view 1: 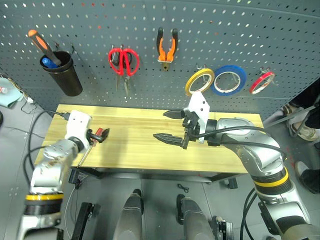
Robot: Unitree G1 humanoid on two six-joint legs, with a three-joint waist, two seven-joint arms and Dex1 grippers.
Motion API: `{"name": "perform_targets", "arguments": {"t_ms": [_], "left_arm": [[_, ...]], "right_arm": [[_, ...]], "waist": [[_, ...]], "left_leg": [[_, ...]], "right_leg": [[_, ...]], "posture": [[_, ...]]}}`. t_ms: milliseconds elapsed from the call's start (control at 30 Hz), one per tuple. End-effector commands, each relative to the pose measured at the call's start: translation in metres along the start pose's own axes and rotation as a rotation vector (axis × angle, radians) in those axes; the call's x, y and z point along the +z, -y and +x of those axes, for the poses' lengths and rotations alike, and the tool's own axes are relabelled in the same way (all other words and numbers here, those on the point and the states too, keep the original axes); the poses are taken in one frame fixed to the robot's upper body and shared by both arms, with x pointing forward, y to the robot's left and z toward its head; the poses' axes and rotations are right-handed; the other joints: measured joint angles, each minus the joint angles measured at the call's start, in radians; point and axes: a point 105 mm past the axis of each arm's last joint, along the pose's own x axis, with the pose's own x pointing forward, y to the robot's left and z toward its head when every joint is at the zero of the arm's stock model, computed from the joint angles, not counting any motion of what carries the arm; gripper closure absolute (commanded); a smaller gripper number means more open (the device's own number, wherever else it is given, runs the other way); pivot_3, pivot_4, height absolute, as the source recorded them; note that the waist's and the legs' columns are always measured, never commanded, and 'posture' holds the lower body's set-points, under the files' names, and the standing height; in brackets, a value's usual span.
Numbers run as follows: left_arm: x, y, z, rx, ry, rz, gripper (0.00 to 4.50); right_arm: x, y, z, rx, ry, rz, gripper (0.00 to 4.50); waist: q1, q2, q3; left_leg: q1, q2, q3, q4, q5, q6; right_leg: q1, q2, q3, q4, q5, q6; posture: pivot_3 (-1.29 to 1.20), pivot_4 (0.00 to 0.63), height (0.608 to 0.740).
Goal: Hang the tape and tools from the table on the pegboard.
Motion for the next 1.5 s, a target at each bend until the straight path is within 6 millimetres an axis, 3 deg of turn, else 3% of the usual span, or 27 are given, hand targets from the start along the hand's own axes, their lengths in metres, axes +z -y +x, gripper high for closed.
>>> {"name": "perform_targets", "arguments": {"t_ms": [33,133,200,300,500,600,800,933,1033,1067,1233,1433,1500], "left_arm": [[-0.006,-0.03,0.004,-0.005,-0.089,-0.03,0.03],[-0.012,-0.035,0.013,-0.045,-0.132,-0.075,0.03],[-0.014,-0.032,0.022,-0.089,-0.147,-0.098,0.03],[-0.024,-0.02,0.034,-0.175,-0.196,-0.128,0.03],[-0.039,-0.01,0.045,-0.19,-0.263,-0.085,0.03],[-0.042,-0.012,0.047,-0.184,-0.282,-0.065,0.84],[-0.039,-0.015,0.047,-0.161,-0.273,-0.082,3.64],[-0.036,-0.013,0.045,-0.147,-0.243,-0.051,3.81],[-0.014,-0.002,0.038,-0.171,-0.14,-0.06,3.81],[-0.003,0.002,0.033,-0.169,-0.088,-0.04,3.81],[0.044,0.011,-0.006,-0.053,0.123,0.036,3.81],[0.075,0.019,-0.041,0.109,0.262,0.015,3.81],[0.102,0.025,-0.054,0.149,0.384,0.022,3.81]], "right_arm": [[0.009,0.0,0.0,0.012,0.026,-0.047,0.0],[0.013,0.003,0.0,-0.002,0.036,-0.053,0.0],[0.019,0.006,0.001,-0.021,0.042,-0.061,0.0],[0.026,0.008,0.0,-0.03,0.034,-0.098,0.0],[0.023,0.008,-0.006,-0.051,0.007,-0.102,0.0],[0.023,0.009,-0.007,-0.06,0.004,-0.099,0.0],[0.022,0.015,-0.005,-0.069,0.005,-0.109,0.0],[0.021,0.017,-0.01,-0.069,0.006,-0.13,0.0],[0.024,0.015,-0.018,-0.072,0.03,-0.12,0.0],[0.024,0.014,-0.02,-0.069,0.039,-0.114,0.0],[0.023,0.007,-0.027,-0.049,0.095,-0.074,0.0],[0.032,0.009,-0.031,-0.029,0.174,-0.029,0.0],[0.045,0.012,-0.029,-0.026,0.236,-0.029,0.0]], "waist": [[0.005,0.0,0.021],[0.015,0.001,0.045],[0.017,0.001,0.061],[0.017,0.0,0.079],[0.008,-0.001,0.084],[-0.001,-0.001,0.084],[-0.014,-0.001,0.084],[-0.014,-0.001,0.084],[-0.01,-0.003,0.082],[-0.008,-0.003,0.08],[0.008,-0.016,0.063],[0.033,-0.017,0.005],[0.044,-0.017,-0.013]], "left_leg": [[-0.002,0.0,0.0,0.0,0.001,0.001],[-0.007,-0.001,0.0,0.001,0.001,0.002],[-0.01,-0.003,0.0,0.001,0.001,0.002],[-0.018,-0.003,-0.003,0.001,0.001,0.001],[-0.021,-0.004,-0.003,0.003,0.001,0.001],[-0.021,-0.004,-0.003,0.003,0.002,0.0],[-0.02,-0.003,-0.003,0.003,0.002,-0.001],[-0.021,-0.003,-0.003,0.003,0.002,-0.001],[-0.021,-0.003,-0.004,0.003,0.003,-0.001],[-0.021,-0.003,-0.004,0.002,0.003,-0.002],[-0.022,-0.003,-0.007,-0.002,0.006,-0.008],[-0.021,-0.002,-0.007,-0.006,0.009,-0.013],[-0.021,-0.002,-0.007,-0.007,0.009,-0.013]], "right_leg": [[-0.001,0.0,0.0,0.0,0.0,0.0],[-0.004,-0.001,0.0,0.001,-0.002,0.003],[-0.006,-0.001,0.0,0.003,-0.002,0.009],[-0.014,0.0,0.0,0.008,-0.001,0.007],[-0.019,-0.001,-0.001,0.014,-0.003,0.009],[-0.018,-0.001,-0.001,0.014,-0.006,0.013],[-0.018,-0.001,-0.001,0.015,-0.005,0.013],[-0.018,-0.001,-0.001,0.015,-0.005,0.013],[-0.018,-0.001,-0.001,0.015,-0.004,0.011],[-0.018,-0.001,-0.001,0.014,-0.003,0.009],[-0.018,-0.001,-0.006,0.012,0.001,0.004],[-0.012,-0.001,-0.009,-0.004,0.008,0.007],[-0.01,-0.001,-0.01,-0.011,0.01,0.013]], "posture": [[0.22,0.477,0.74],[0.2,0.497,0.74],[0.18,0.508,0.74],[0.16,0.51,0.74],[0.13,0.508,0.74],[0.12,0.505,0.74],[0.15,0.466,0.74],[0.18,0.432,0.74],[0.22,0.387,0.74],[0.24,0.341,0.74],[0.28,0.266,0.74],[0.32,0.199,0.74],[0.34,0.17,0.74]]}}
